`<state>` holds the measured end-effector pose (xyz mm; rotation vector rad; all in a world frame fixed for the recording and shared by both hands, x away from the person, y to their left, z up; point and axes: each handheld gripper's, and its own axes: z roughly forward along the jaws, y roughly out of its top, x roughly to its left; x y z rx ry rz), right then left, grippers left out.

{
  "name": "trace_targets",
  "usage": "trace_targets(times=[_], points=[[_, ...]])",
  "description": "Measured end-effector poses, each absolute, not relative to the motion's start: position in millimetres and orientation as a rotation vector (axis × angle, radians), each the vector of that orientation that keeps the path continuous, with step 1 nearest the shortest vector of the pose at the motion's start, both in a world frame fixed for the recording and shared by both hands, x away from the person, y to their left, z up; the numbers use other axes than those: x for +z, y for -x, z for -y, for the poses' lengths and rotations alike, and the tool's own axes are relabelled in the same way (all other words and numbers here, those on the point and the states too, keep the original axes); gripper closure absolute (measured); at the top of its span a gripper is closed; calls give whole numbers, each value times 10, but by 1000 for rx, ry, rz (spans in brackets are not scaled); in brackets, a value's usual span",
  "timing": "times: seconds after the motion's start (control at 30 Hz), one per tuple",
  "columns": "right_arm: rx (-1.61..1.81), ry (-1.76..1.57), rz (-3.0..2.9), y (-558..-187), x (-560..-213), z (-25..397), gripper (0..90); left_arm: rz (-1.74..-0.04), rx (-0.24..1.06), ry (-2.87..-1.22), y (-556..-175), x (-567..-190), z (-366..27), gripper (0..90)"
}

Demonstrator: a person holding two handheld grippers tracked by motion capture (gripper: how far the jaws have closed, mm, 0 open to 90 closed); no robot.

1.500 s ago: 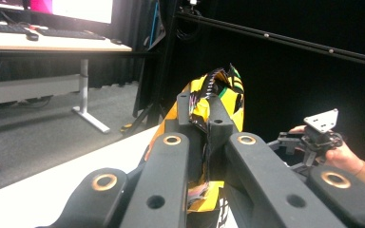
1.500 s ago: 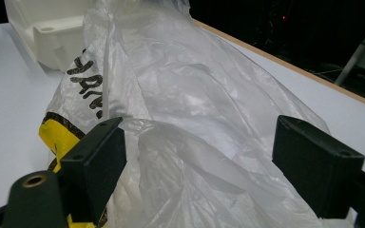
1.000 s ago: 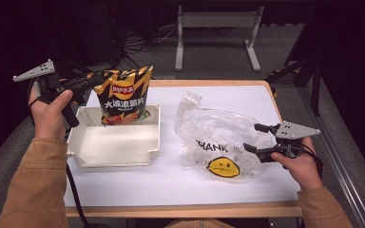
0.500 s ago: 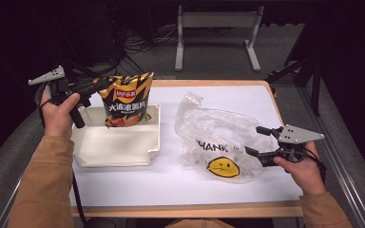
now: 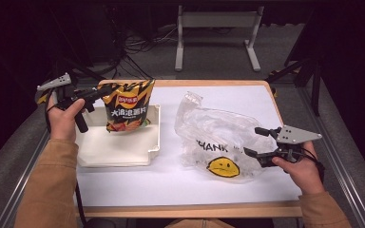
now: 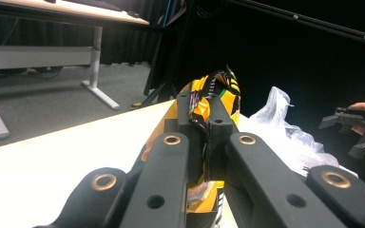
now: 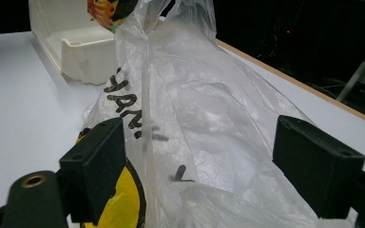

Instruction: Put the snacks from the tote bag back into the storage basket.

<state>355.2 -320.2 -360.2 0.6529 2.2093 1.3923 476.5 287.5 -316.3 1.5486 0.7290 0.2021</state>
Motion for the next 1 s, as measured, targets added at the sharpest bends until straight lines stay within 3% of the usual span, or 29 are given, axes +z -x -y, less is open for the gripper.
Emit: trace_targets(times=[1.0], points=[[1379, -644, -2229, -3547, -3621, 3187, 186, -773, 144, -1540, -4995, -3423, -2859, 869]])
